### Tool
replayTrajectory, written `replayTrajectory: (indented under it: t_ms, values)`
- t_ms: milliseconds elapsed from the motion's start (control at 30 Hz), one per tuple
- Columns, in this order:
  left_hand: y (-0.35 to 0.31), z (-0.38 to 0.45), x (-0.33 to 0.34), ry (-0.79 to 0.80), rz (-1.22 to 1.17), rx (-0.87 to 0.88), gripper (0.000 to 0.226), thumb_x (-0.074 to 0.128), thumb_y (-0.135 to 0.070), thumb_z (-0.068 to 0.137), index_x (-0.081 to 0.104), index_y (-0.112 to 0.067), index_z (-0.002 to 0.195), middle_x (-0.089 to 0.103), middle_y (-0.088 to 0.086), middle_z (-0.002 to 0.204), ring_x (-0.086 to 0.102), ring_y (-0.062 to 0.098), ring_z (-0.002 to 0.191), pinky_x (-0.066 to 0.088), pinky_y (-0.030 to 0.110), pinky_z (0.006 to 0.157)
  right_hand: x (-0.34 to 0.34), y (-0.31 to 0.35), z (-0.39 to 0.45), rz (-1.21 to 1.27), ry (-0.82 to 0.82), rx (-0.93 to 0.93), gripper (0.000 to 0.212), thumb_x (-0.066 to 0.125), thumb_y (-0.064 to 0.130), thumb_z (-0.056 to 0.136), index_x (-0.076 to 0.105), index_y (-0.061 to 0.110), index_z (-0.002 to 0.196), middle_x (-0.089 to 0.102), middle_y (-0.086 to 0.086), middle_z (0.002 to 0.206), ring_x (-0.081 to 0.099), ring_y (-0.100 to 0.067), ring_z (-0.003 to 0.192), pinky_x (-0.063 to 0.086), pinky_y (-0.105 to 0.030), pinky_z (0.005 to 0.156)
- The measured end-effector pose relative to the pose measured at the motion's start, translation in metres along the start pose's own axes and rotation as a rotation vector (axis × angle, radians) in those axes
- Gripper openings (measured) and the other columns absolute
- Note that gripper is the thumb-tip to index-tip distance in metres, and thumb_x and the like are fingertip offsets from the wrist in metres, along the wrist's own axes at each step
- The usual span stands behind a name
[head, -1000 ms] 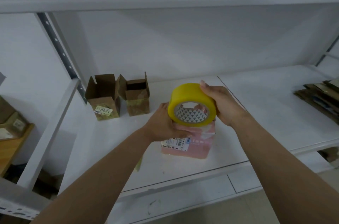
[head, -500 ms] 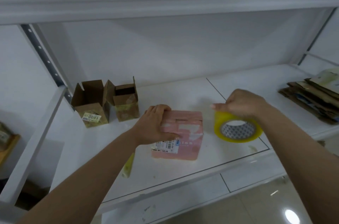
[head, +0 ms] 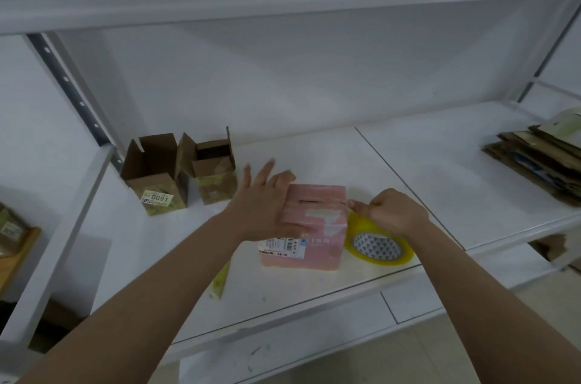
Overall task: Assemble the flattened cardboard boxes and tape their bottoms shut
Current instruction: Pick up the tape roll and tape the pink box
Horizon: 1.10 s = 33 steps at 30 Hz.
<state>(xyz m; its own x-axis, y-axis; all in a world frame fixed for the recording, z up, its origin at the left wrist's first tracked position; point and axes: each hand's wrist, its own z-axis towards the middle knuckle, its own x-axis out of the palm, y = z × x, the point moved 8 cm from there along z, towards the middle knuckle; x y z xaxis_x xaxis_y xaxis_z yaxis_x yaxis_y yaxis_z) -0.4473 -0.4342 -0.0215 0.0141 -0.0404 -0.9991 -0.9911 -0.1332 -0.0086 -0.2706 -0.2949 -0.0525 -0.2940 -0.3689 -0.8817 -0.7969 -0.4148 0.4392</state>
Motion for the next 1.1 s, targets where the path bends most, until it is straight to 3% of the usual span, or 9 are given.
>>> replayTrajectory:
  t_ms: [100,300,367,433,500,600,700,933,1100]
  values:
    - [-0.038,0.002,-0.001,0.030,0.036,0.079,0.104,0.036,-0.076,0.083,-0.013,-0.018,0.153,-0.016,-0.004,0.161,-0.021,0.021,0.147,-0.005,0.054,0.119,-0.001,-0.001,-0.001,0.009,-0.015,0.015,0.070,0.048,0.082,0.076,0.050,0.017,0.052,0.052,0.002,0.051,0.059,-0.019,0.058,0.039,-0.029,0.059]
    - [-0.045,0.010,0.018,0.033,0.027,0.181,0.076,0.030,-0.061,0.097,-0.006,-0.028,0.154,-0.014,-0.009,0.161,-0.013,0.014,0.149,0.003,0.044,0.121,0.006,-0.008,0.001,0.073,-0.006,0.034,0.066,0.049,0.076,0.081,0.057,0.015,0.057,0.061,-0.002,0.061,0.063,-0.022,0.066,0.045,-0.035,0.067]
    - [-0.036,0.002,-0.002,-0.102,-0.432,0.220,0.070,0.038,-0.054,0.097,0.009,-0.026,0.155,0.004,-0.011,0.162,-0.005,0.009,0.149,0.002,0.033,0.121,0.008,-0.008,0.000,0.091,0.006,0.030,0.067,0.049,0.076,0.081,0.059,0.013,0.059,0.063,-0.005,0.062,0.065,-0.024,0.066,0.048,-0.036,0.068]
    - [0.007,-0.013,-0.024,-0.415,-0.907,0.050,0.058,0.043,-0.043,0.096,0.035,-0.021,0.148,0.033,-0.008,0.154,0.020,0.010,0.146,0.017,0.026,0.119,0.008,-0.010,0.000,0.106,0.006,0.029,0.069,0.050,0.075,0.081,0.062,0.010,0.064,0.067,-0.011,0.068,0.066,-0.025,0.068,0.051,-0.038,0.070]
    - [0.064,-0.036,-0.017,-0.622,-0.888,-0.290,0.039,0.046,-0.039,0.098,0.057,-0.017,0.129,0.058,-0.002,0.128,0.052,0.021,0.125,0.042,0.032,0.101,0.009,-0.013,-0.002,0.121,0.005,0.029,0.068,0.050,0.073,0.082,0.061,0.009,0.063,0.066,-0.012,0.068,0.065,-0.025,0.066,0.049,-0.037,0.067]
    - [0.112,-0.062,0.040,-0.156,-0.453,-0.732,0.034,0.044,-0.041,0.099,0.062,-0.014,0.109,0.065,0.007,0.108,0.061,0.028,0.100,0.048,0.035,0.085,0.007,-0.010,-0.003,0.121,-0.010,0.018,0.065,0.051,0.070,0.085,0.047,0.014,0.053,0.051,-0.003,0.054,0.056,-0.022,0.057,0.038,-0.033,0.059]
    - [0.103,-0.084,0.082,0.259,-0.206,-0.785,0.050,0.046,-0.059,0.092,0.060,-0.016,0.113,0.061,0.003,0.110,0.059,0.023,0.105,0.045,0.031,0.081,0.008,-0.003,-0.002,0.092,0.000,0.013,0.064,0.050,0.070,0.086,0.050,0.014,0.053,0.053,-0.002,0.055,0.056,-0.021,0.058,0.037,-0.031,0.057]
    - [0.081,-0.092,0.093,0.223,-0.052,-0.800,0.024,0.055,-0.033,0.092,0.062,-0.021,0.112,0.063,0.000,0.114,0.061,0.022,0.108,0.041,0.025,0.076,0.011,-0.003,0.001,0.101,0.013,0.027,0.065,0.050,0.071,0.084,0.049,0.014,0.054,0.052,-0.001,0.054,0.057,-0.022,0.058,0.037,-0.031,0.058]
    - [0.078,-0.083,0.093,0.228,0.024,-0.755,0.028,0.055,-0.019,0.092,0.062,-0.019,0.119,0.063,0.002,0.119,0.060,0.022,0.113,0.047,0.027,0.084,0.012,-0.001,0.000,0.109,0.025,0.026,0.063,0.050,0.070,0.085,0.054,0.013,0.057,0.056,-0.003,0.059,0.059,-0.022,0.061,0.038,-0.031,0.059]
